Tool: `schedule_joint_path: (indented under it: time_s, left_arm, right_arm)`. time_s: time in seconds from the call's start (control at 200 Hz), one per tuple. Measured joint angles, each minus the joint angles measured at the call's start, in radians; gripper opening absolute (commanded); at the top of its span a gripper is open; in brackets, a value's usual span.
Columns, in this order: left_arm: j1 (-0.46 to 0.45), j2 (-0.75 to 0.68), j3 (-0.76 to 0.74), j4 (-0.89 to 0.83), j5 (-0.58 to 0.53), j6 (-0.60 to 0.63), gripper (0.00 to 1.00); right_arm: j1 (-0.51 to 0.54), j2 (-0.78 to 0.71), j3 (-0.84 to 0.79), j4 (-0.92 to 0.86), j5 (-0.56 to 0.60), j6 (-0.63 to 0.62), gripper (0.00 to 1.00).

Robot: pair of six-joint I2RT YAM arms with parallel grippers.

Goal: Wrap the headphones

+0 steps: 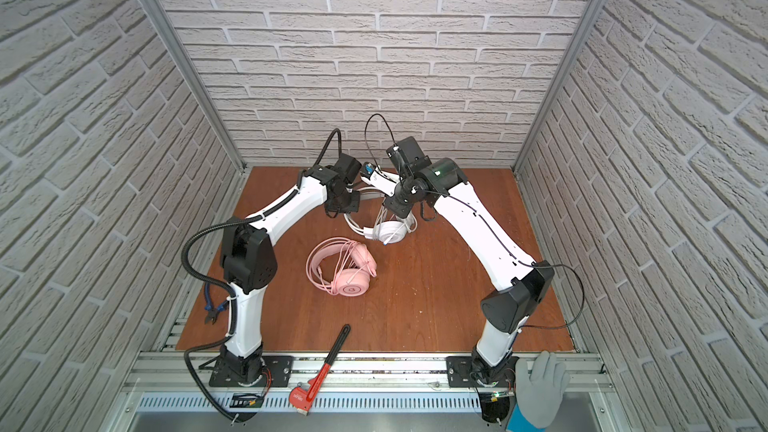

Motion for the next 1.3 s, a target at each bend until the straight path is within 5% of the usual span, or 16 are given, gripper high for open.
schedule_joint_path:
  time_s: [0.455, 1.3]
  left_arm:
    - [-0.02, -0.001, -0.001, 0.011, 0.049, 0.125, 0.0]
    - [-0.041, -0.115, -0.134, 0.07, 0.246, 0.307, 0.0]
  right_arm:
    - [-0.082, 0.113, 0.019, 0.043, 0.159, -0.022, 0.06]
    - [-0.259, 0.186, -0.185, 0.22, 0.01, 0.111, 0.23]
